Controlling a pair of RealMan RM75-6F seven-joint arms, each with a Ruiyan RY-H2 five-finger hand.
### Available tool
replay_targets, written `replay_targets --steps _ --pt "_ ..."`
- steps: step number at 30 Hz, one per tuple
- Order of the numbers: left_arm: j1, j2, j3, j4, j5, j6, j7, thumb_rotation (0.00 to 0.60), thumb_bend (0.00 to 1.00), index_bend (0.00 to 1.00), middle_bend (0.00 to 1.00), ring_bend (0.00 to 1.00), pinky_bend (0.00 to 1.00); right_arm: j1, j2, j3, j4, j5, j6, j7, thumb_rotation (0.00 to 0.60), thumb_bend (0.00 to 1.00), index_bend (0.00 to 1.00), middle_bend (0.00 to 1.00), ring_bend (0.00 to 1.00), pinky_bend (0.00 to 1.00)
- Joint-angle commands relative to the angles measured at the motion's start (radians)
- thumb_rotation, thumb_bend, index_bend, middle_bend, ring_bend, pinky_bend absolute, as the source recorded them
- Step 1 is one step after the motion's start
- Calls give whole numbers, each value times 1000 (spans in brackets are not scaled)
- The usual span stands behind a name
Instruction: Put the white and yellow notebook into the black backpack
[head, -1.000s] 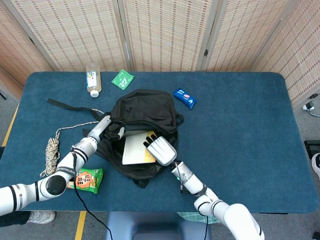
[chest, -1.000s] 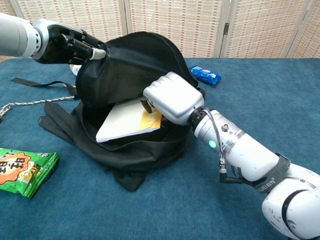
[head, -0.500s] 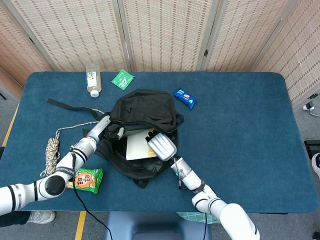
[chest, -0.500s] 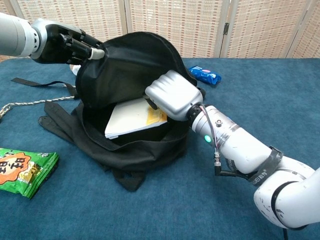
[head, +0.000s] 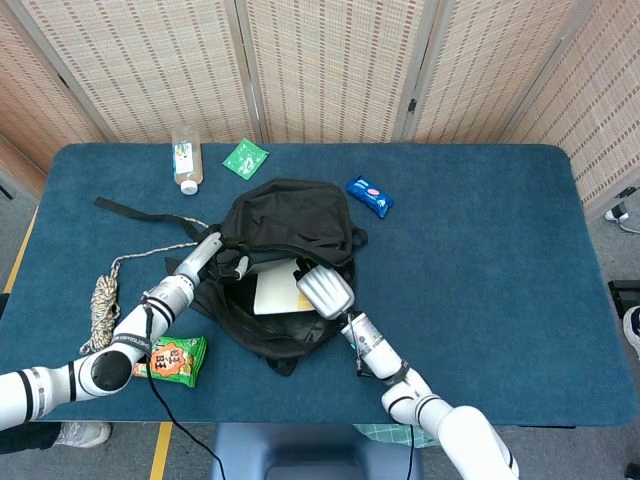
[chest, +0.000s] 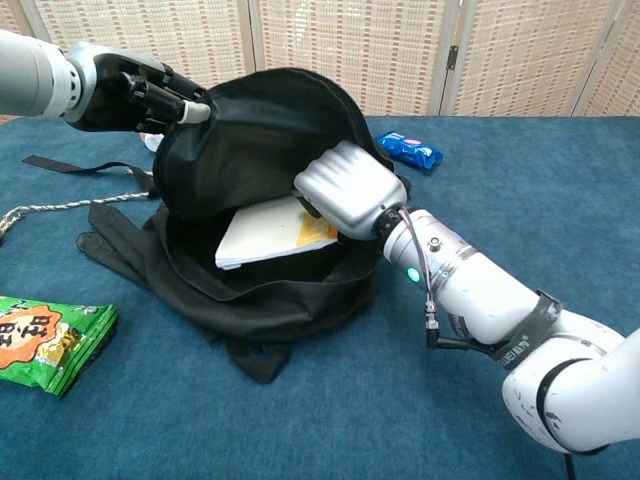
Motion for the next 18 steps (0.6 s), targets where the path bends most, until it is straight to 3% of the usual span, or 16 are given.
replay_targets --steps 1,7,18 --pt "-3 -2 3 6 -3 -3 -2 600 655 572 312 245 39 -14 18 -14 -21 -9 17 25 600 350 269 193 250 203" --pt "-10 -9 11 18 -13 -3 -4 600 655 548 306 242 38 -49 66 -40 -100 -26 54 43 600 251 27 114 188 182" --pt "-19 -4 25 16 -26 5 3 600 654 472 294 234 38 -141 246 -103 -431 -59 88 43 600 195 1 98 189 171"
